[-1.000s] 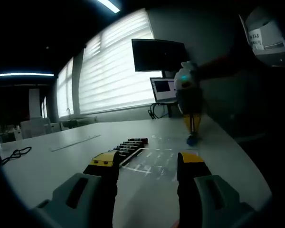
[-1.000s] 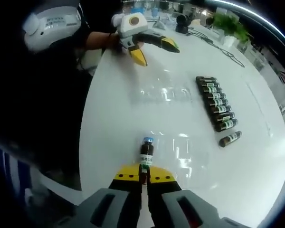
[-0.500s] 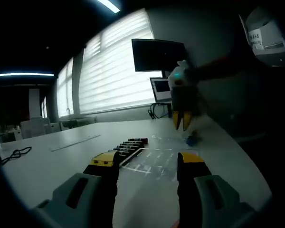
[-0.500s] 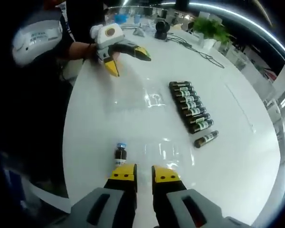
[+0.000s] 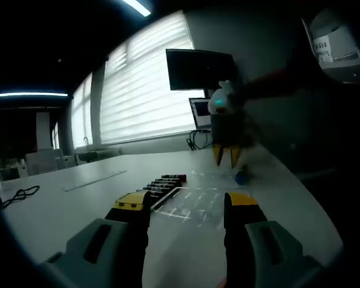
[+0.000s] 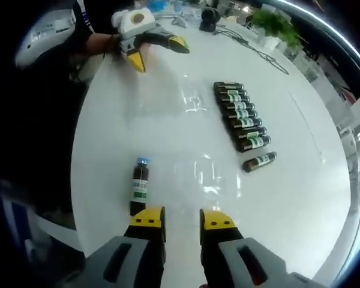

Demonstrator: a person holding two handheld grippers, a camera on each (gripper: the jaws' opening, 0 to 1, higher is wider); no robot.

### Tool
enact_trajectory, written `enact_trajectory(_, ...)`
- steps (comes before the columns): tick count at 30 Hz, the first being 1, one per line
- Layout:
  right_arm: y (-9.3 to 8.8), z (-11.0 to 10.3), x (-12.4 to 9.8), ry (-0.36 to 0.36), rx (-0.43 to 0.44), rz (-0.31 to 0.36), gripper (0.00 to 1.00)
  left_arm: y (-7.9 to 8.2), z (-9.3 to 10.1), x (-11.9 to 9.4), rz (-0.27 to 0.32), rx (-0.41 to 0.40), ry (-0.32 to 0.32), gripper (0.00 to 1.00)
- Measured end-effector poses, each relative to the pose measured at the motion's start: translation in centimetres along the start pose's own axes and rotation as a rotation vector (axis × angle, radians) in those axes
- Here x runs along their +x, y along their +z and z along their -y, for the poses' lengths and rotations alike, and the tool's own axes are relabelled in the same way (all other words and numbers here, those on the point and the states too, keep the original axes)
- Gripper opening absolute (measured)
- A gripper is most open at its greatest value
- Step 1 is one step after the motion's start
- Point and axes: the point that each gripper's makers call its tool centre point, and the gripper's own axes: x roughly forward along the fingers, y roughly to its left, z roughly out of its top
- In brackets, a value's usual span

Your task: Grip medicine bottles put into box

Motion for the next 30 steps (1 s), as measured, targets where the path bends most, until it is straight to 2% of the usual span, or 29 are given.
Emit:
enact_trajectory(10,-0.6,0.0,0.8,0.051,-0.011,-0.021,0.16,0.0,0.0,0.0,0.001,-0.004,-0.002,0.41)
enact_trajectory(20,0.1,-0.5,1.0,0.097,-0.173,-0.020,0.16,0.0,0.0,-0.1,0.002,-0.007,-0.005,0.42)
enact_trajectory(30,0.1,-0.8,1.1,0.101,-0.225,-0.023,0.19,0.0,0.1,-0.1,0.001,-0.004,-0.009,0.42)
